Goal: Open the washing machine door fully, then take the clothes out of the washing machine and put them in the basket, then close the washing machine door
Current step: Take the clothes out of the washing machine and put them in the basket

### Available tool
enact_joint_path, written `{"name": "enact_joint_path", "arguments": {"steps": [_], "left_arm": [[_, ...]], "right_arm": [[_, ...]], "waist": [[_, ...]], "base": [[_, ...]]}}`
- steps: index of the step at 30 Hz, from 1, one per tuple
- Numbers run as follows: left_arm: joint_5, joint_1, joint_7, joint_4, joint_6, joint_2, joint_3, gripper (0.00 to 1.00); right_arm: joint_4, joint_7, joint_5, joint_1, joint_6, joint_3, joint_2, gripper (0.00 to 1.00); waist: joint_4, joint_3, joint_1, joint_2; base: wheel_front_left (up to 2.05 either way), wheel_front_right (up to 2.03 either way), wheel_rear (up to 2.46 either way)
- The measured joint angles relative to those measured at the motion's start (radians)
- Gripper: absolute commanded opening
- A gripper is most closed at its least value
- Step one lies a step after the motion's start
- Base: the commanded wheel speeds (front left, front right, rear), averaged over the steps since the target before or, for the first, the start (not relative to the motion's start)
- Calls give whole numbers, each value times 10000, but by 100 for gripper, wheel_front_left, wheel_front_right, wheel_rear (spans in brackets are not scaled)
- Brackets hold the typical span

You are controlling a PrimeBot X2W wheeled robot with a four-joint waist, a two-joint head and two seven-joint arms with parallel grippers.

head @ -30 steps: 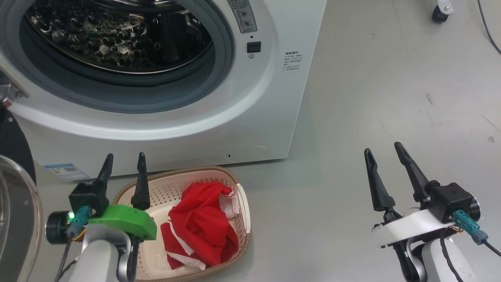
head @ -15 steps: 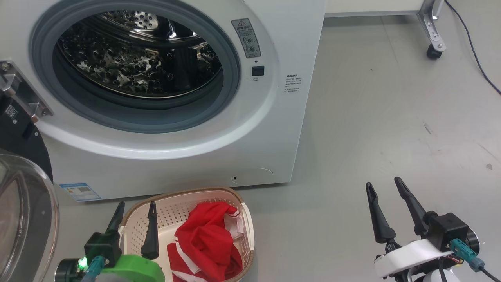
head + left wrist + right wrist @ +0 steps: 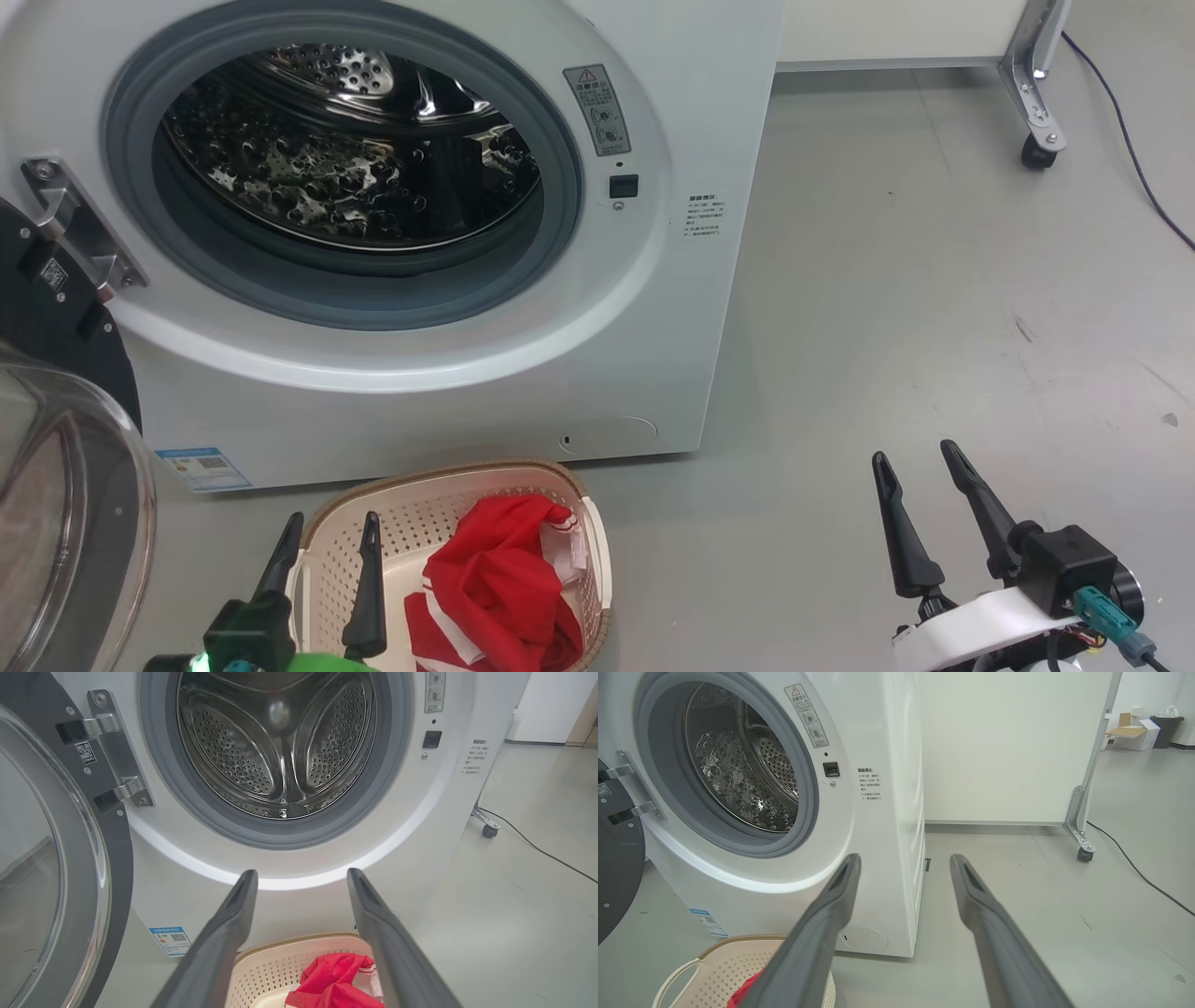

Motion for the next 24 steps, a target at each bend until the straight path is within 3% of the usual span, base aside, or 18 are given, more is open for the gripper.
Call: {"name": "enact_joint_path", "arguments": {"steps": [24], "left_arm": [[276, 558, 102, -1018, 234, 56, -157, 100]], "right_arm": [[-142, 0, -4, 185, -84, 54, 35, 100]], "waist": [[-57, 20, 0, 0]], "base": [[0, 0, 0]]}}
